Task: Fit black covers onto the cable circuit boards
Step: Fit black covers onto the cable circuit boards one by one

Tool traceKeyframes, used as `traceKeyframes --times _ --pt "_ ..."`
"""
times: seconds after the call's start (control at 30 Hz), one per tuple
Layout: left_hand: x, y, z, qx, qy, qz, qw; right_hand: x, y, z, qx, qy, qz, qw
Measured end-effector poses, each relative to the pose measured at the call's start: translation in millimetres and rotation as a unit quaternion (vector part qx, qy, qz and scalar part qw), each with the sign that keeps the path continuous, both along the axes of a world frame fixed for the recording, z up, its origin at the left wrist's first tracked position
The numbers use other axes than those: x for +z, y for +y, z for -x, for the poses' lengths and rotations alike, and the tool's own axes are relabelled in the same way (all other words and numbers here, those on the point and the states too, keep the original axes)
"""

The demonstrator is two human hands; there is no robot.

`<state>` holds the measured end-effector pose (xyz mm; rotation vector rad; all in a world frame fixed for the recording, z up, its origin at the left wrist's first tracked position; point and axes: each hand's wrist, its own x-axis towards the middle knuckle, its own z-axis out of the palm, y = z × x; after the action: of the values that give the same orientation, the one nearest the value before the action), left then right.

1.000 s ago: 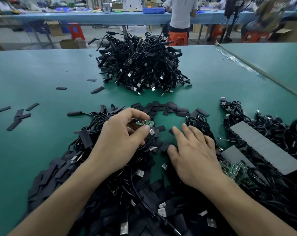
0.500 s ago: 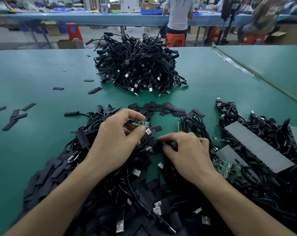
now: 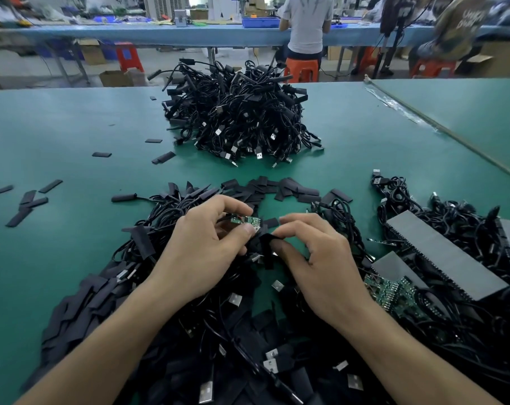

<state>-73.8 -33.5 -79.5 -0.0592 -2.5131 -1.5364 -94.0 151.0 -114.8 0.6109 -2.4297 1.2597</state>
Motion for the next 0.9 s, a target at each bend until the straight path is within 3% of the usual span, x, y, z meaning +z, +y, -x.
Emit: traceKeyframes --times 0.13,0.47,0.67,0.9 --pt "3.6 0.0 -1.4 -0.023 -0.009 -0.017 1.0 -0.2 0.6 -3.5 0.061 -0.012 0.035 0.997" --pt "9.3 3.1 -4.0 -0.057 -0.021 -0.108 0.992 4.7 1.9 -7.7 0.073 -0.037 0.121 0.989" --pt "8.1 2.9 -2.8 -0.047 -0.031 -0.115 0.992 8.2 1.6 -8.7 0.038 0.022 0.077 0.996" --pt "7.9 3.2 0.3 -0.02 -0.035 -0.101 0.994 8.2 2.7 -6.1 0.014 0.006 0.088 0.996"
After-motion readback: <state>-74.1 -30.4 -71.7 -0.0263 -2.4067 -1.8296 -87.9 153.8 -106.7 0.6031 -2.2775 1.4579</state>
